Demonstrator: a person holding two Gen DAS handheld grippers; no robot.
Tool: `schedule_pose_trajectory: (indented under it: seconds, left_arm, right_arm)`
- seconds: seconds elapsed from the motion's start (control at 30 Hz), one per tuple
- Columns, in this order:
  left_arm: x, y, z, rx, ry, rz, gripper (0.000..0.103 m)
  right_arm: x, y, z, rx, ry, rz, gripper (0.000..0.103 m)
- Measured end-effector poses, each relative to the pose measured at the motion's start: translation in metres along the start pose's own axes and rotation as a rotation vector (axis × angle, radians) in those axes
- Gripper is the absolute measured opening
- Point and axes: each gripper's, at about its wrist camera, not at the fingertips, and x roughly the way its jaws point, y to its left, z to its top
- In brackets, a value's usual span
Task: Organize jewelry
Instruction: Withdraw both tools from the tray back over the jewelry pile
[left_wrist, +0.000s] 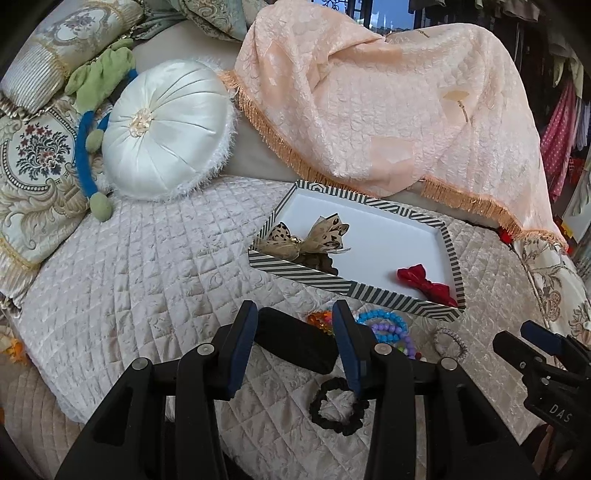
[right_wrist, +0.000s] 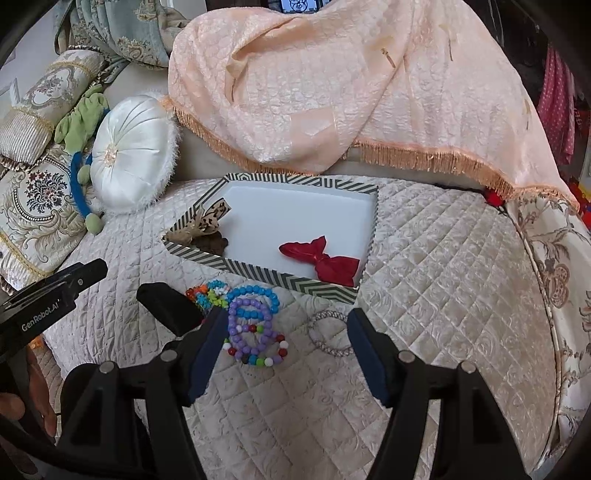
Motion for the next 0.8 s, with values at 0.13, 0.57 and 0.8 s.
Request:
schedule_pose_trajectory:
  seconds: [0.13, 0.57, 0.8]
  left_arm:
    - [-0.0032, -0.0022, -0.0011, 0.006, -0.005, 0.005, 0.022]
    - [-0.0051, -0.0075, -0.0039, 0.023, -0.013, 0.015, 0.022]
    - [-0.0030, -0.0093, -0.0050, 0.025, -0.005, 0.014, 0.022]
  right_arm:
    - [-0.0034, -0.0003, 0.0001, -0.003, -0.004, -0.006, 0.072]
    - [-0.0071, -0.0007, 0.0006, -0.009, -0.004, -0.011, 0.073]
    - [-0.0050, -0.0022, -0.0001, -0.007, 0.004, -0.012, 0.074]
